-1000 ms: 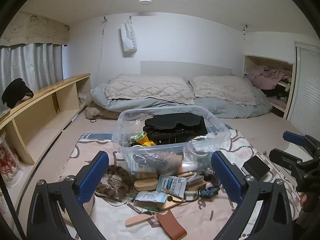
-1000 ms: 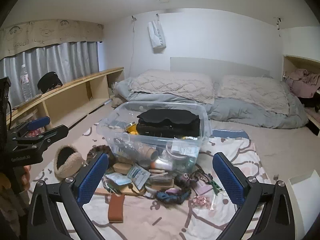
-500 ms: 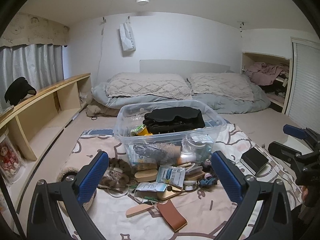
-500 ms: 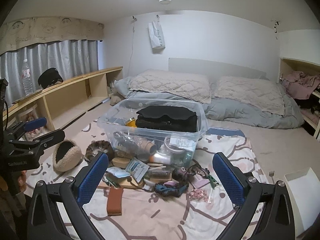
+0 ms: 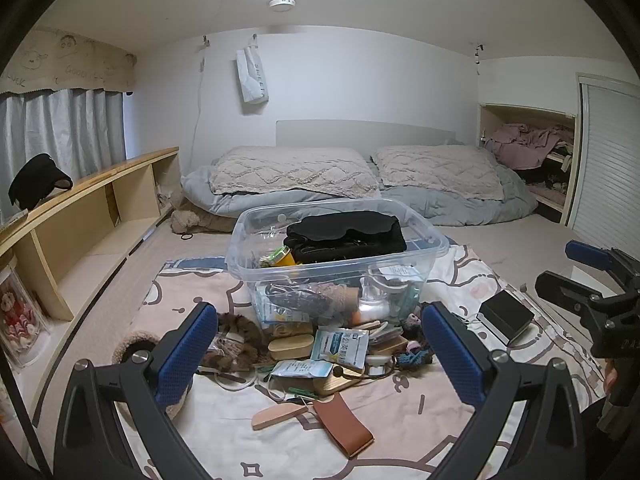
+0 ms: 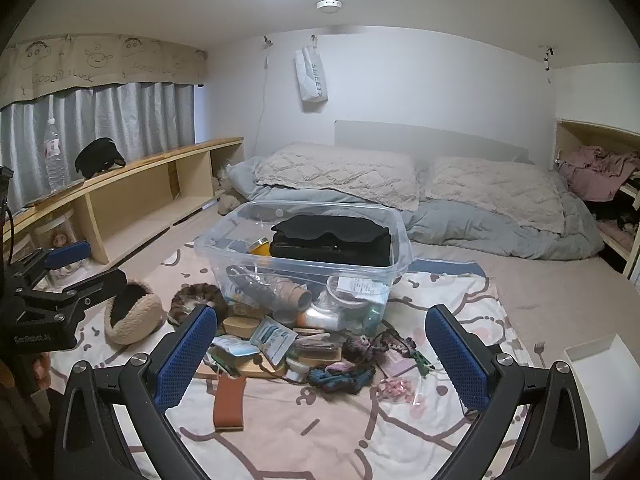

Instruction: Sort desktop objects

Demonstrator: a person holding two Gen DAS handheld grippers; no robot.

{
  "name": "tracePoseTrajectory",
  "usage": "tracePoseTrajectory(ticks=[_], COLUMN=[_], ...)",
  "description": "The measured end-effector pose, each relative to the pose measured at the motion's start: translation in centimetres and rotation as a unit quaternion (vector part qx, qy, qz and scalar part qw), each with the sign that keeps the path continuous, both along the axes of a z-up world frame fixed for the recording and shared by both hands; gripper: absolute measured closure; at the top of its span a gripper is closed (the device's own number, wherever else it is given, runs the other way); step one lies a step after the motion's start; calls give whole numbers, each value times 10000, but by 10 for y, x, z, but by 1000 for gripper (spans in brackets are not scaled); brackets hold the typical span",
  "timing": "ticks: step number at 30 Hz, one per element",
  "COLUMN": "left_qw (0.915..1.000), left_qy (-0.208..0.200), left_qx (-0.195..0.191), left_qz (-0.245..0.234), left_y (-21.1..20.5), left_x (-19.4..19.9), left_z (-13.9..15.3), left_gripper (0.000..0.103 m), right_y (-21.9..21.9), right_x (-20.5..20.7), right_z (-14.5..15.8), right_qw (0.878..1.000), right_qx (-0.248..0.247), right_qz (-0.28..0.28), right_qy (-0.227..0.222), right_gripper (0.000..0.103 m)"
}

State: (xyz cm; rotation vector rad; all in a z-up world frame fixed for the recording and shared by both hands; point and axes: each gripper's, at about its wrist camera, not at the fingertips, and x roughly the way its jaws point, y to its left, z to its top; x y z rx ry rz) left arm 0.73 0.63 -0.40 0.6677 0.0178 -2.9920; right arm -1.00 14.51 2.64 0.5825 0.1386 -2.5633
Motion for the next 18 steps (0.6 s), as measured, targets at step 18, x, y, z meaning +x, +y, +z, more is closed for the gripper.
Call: tracePoseTrajectory(ticks=[18], left_qw=[10000], left_qy=[-12], left_qx=[-3], left_qz=[14], left_y=[-2], left_x=[0], left_z=[0], left_gripper=[0], right_y=[1], right_x=[-2], right_z=[0], right_qw=[10000], right_qx=[46], right_qz=[-4], right_qy=[-66], right_gripper=[0])
